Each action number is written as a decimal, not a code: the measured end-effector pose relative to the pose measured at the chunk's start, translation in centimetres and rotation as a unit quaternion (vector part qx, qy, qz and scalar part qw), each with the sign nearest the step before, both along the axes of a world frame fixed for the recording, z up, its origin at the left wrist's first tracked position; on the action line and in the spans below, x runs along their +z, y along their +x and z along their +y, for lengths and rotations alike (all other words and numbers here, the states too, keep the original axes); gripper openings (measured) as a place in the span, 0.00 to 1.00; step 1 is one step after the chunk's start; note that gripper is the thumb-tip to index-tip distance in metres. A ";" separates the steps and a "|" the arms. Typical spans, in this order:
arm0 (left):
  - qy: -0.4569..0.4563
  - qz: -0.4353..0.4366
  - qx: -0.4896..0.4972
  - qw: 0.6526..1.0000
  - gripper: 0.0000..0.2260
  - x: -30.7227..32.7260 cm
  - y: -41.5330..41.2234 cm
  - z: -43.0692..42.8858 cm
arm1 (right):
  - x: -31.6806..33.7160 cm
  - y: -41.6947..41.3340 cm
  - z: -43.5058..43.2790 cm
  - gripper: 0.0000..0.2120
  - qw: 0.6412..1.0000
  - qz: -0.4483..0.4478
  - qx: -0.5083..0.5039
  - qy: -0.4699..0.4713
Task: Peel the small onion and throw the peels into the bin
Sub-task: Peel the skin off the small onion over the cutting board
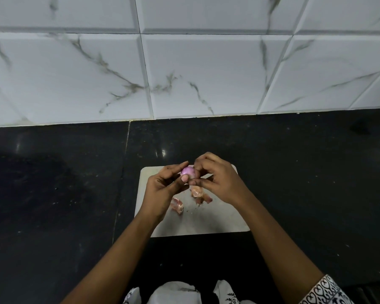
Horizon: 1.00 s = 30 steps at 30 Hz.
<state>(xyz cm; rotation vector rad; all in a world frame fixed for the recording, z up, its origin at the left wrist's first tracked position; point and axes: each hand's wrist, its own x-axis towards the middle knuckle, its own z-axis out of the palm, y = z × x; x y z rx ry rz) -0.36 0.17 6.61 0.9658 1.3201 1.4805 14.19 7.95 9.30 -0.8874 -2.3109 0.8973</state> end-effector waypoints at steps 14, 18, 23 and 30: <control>0.043 0.095 0.099 0.990 0.14 -0.5 0.6 0.2 | 0.8 -0.9 -1.1 0.05 0.975 0.047 -0.172 -0.134; 0.056 0.097 0.100 0.989 0.14 -0.5 0.6 0.1 | 1.2 -1.0 -0.9 0.03 0.963 0.066 -0.167 -0.200; 0.054 0.027 0.087 0.994 0.15 -1.0 0.6 0.1 | 1.6 -1.3 -0.7 0.01 0.958 0.055 -0.166 -0.226; 0.015 -0.150 0.084 0.985 0.13 -1.2 1.4 0.0 | 1.4 -1.7 -1.0 0.05 0.946 0.079 -0.149 -0.278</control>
